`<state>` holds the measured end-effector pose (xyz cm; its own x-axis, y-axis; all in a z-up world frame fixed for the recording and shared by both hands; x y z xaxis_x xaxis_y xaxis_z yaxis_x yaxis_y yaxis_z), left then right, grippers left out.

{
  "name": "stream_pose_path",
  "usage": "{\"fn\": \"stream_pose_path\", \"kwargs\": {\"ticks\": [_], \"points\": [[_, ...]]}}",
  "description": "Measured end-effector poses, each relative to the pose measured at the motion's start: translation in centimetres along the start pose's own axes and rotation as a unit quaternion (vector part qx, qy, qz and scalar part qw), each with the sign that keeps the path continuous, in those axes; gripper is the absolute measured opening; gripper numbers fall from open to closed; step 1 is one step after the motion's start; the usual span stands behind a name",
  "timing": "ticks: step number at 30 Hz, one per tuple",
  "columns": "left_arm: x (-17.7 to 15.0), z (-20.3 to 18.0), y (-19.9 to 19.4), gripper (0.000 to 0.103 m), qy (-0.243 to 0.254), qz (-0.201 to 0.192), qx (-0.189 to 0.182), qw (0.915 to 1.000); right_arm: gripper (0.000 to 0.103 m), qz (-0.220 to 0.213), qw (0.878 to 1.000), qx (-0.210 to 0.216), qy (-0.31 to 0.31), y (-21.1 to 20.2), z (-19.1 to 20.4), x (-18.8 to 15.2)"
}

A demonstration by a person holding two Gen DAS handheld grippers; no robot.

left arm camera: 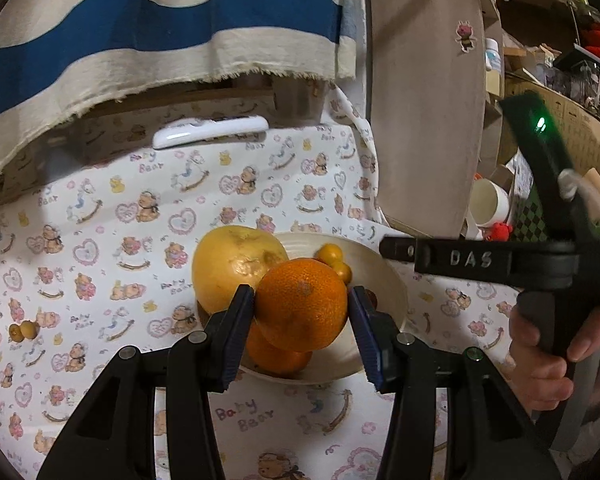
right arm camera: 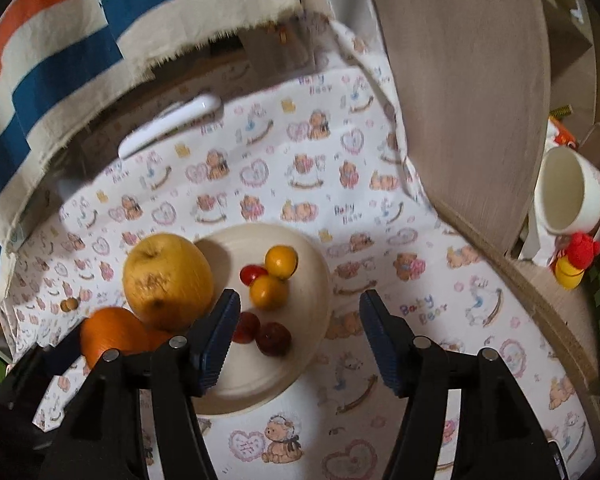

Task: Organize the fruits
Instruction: 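Lower both oranges onto the plate and open both tools, then move both tools back from the plate toward the small fruits on the cloth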

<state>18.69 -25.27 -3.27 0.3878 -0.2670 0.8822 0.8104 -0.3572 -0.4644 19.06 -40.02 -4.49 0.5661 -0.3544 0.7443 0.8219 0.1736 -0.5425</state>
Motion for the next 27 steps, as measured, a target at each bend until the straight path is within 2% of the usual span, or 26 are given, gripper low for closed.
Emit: {"fn": "stream_pose_path", "kwargs": {"ticks": [5,8,22,27], "points": [[-0.7,-1.2,0.8,0.048,0.025,0.016,-0.006,0.9995,0.064,0.001,1.000,-0.003,-0.001,-0.1,-0.1,0.1],[-0.8,-1.6,0.8,0.048,0.035,0.012,-0.003,0.9993,0.064,0.004,1.000,-0.003,0.000,0.0,-0.1,0.0],[-0.7,-1.5,0.8,0.050,0.040,0.004,0.000,0.9992,0.064,0.005,1.000,-0.004,0.000,0.1,-0.2,-0.1],[-0.8,-1.4,0.5,0.056,0.040,0.003,0.004,0.9992,0.064,0.009,1.000,-0.001,0.001,0.2,-0.3,-0.2]]}}
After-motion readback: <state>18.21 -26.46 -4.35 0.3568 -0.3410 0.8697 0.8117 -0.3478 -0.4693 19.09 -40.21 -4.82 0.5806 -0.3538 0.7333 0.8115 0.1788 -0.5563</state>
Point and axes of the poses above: each gripper's, at about its wrist camera, not at the fingertips, and y roughly the way its jaws point, z to its left, x to its top, the point moved 7 cm from there along y, roughly the way its jaws point, and after that the axes turned 14 degrees about x, right-handed, at the moved point
